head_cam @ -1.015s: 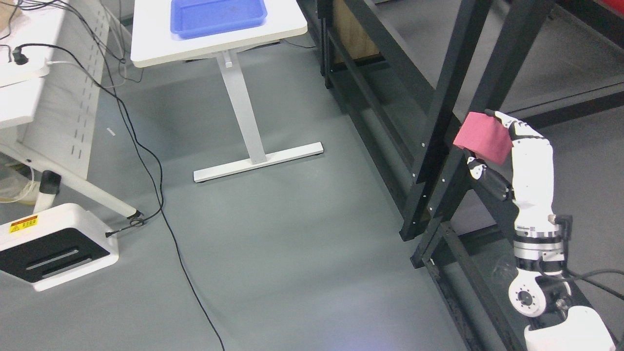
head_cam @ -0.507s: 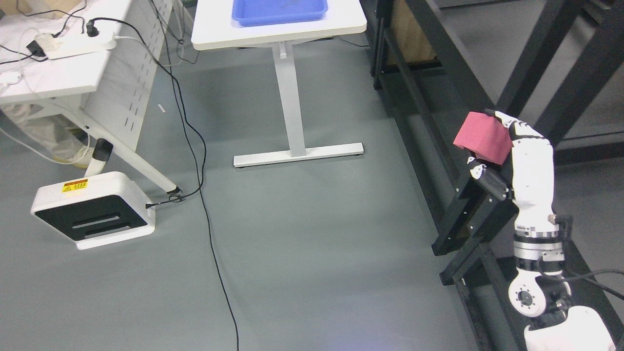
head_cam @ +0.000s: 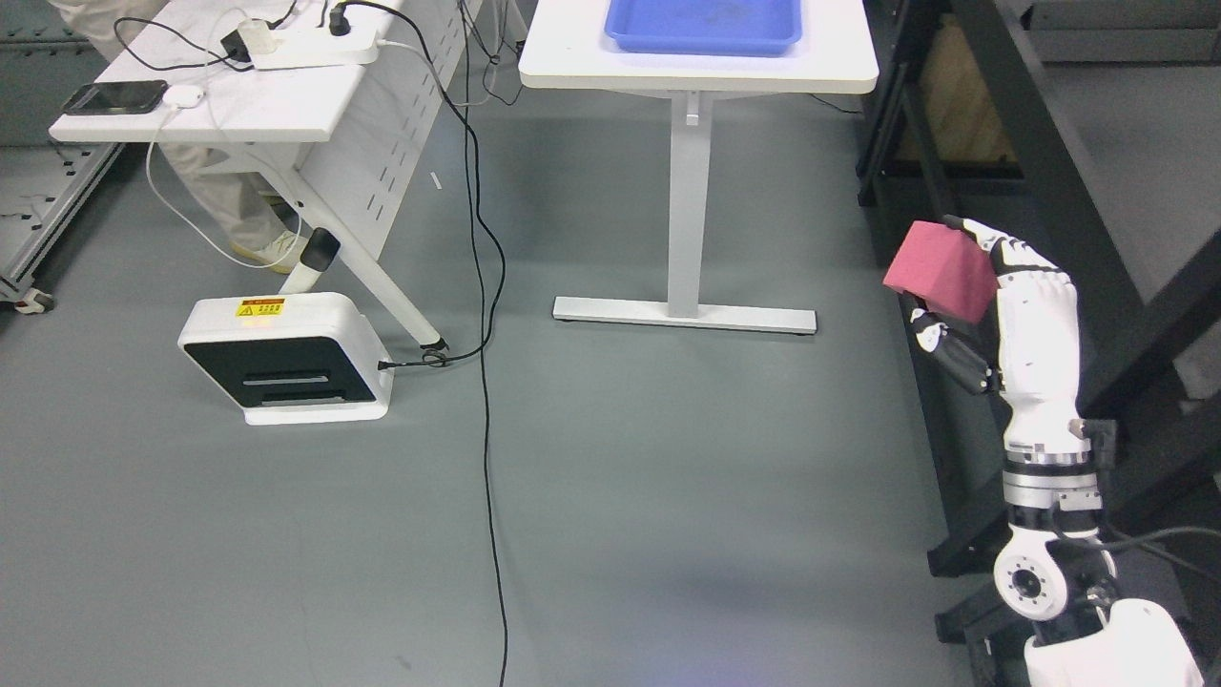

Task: Pick pink block from left shelf to tray
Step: 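Carry the pink block in the right hand toward the blue tray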

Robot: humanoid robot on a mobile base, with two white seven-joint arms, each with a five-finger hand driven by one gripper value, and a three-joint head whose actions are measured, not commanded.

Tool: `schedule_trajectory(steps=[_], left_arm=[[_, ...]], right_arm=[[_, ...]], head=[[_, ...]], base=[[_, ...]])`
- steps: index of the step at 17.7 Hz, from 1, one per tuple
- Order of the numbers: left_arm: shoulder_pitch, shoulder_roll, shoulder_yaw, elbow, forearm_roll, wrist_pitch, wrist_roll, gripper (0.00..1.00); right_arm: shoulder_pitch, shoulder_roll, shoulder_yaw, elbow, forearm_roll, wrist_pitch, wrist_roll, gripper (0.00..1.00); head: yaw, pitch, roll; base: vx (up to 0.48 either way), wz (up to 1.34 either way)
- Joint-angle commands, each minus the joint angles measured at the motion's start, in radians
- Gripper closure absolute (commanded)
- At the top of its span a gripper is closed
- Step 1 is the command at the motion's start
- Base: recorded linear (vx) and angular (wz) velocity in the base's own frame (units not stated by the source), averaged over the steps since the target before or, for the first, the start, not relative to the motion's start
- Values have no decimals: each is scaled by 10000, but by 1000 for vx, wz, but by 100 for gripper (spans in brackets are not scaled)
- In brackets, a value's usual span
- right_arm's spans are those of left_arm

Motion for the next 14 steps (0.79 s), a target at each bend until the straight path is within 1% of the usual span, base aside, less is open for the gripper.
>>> schedule_trajectory(steps=[1, 6, 14], left_arm=[[0, 175, 0, -175, 0, 0, 4, 0], [0, 175, 0, -175, 0, -15, 4, 0], [0, 175, 0, -175, 0, -15, 4, 0]], right_arm=[[-108, 10, 12, -4, 14, 23, 100, 95], [-108, -5, 12, -4, 15, 23, 115, 95], [-123, -21, 28, -4, 15, 23, 130, 95]], head=[[0, 0, 0], [0, 0, 0], [0, 0, 0]], base=[[137, 359], [178, 164], [227, -19]])
